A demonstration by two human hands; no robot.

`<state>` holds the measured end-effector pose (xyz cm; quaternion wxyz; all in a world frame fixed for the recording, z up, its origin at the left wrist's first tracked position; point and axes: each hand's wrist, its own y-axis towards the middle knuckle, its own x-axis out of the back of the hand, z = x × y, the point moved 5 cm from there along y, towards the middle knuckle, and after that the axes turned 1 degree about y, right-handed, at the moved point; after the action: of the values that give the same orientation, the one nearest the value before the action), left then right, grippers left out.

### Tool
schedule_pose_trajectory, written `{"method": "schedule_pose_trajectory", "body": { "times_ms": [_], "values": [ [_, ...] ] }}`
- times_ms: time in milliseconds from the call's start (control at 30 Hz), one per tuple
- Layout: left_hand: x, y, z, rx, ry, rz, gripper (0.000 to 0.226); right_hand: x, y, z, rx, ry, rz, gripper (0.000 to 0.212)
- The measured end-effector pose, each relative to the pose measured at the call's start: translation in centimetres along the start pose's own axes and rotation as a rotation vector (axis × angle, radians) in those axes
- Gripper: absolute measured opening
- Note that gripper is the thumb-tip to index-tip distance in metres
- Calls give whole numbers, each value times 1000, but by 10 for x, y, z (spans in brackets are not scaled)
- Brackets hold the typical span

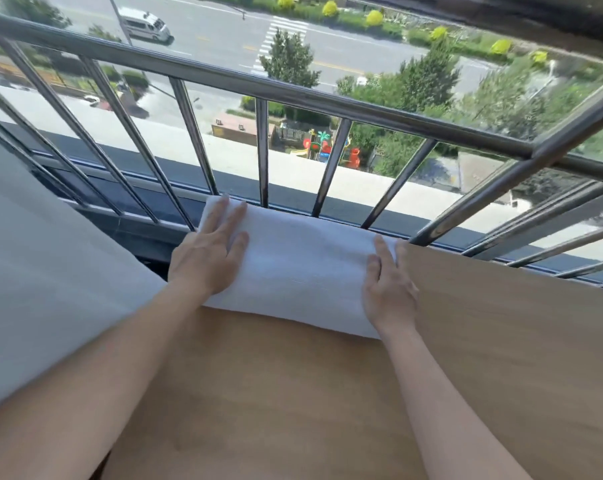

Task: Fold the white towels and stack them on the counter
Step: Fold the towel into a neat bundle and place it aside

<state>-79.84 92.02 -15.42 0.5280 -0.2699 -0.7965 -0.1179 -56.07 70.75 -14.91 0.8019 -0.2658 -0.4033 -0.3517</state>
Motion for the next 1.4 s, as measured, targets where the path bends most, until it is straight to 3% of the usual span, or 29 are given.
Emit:
{"method": "schedule_pose_trajectory", "body": {
  "times_ms": [500,600,733,800,900,1033,1133,1267,1400],
  "values": [
    [-4,28,7,-14,-32,15,55,-9,19,6,4,-22,-33,46],
    [-3,24,5,-9,20,34,55,-7,17,8,-22,-9,-1,47],
    [2,14,-10,38,261,16,57,2,9,16,-72,-35,136,50],
    [2,3,-23,33,229,67,58,16,-5,28,-77,-112,126,52],
    [-5,-22,-44,-46,117,121,62,41,-37,51,52,-95,-9,45],
    [-17,-60,-79,-180,120,124,69,56,-78,53,172,-14,88,33],
    [-30,-87,-112,-303,119,189,68,61,-104,29,130,-86,140,30],
    [-45,-132,-158,-493,53,344,45,72,-135,-8,74,-148,147,29],
    [-60,-181,-191,-515,95,394,35,90,-169,-51,30,-122,199,29]
  ]
}}
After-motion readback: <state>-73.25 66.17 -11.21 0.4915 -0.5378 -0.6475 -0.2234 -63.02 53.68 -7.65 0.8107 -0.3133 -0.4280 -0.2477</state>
